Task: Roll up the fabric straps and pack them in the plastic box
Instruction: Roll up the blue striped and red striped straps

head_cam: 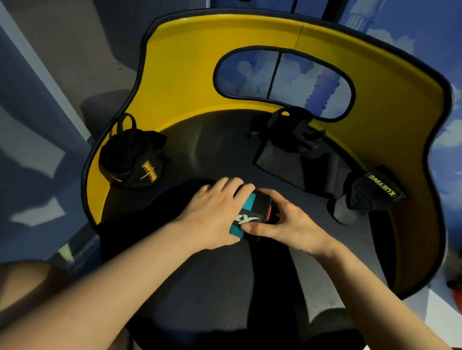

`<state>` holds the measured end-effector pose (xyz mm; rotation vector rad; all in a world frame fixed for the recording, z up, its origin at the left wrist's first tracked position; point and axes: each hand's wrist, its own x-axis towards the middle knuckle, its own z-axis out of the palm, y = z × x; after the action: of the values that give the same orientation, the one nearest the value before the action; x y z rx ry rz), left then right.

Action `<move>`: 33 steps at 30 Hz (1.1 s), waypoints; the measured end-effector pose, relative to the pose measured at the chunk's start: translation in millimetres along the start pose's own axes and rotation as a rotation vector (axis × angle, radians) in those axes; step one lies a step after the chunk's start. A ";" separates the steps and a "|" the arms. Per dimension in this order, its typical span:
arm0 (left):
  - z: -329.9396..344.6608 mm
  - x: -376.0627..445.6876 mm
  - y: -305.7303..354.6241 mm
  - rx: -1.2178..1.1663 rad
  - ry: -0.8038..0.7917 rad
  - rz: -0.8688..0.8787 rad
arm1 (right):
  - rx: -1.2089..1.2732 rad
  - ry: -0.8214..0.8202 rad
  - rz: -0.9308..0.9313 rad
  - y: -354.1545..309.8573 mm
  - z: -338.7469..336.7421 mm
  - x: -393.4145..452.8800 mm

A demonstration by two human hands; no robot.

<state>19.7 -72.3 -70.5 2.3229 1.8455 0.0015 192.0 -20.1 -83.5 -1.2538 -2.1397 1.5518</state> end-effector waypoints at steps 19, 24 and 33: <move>11.0 1.7 -8.5 0.091 0.142 0.075 | -0.293 0.160 -0.069 -4.2 1.0 2.6; 7.3 1.5 -15.8 -0.203 0.126 0.023 | -0.258 0.061 -0.068 -10.9 -3.2 -2.2; -13.7 -23.1 -35.8 -0.812 0.016 -0.087 | -0.191 0.020 -0.208 -23.8 5.0 -9.9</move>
<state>-21.7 -85.1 -59.4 1.6703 1.5359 0.6307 183.0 -32.6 -62.3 -1.0520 -2.3652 1.2729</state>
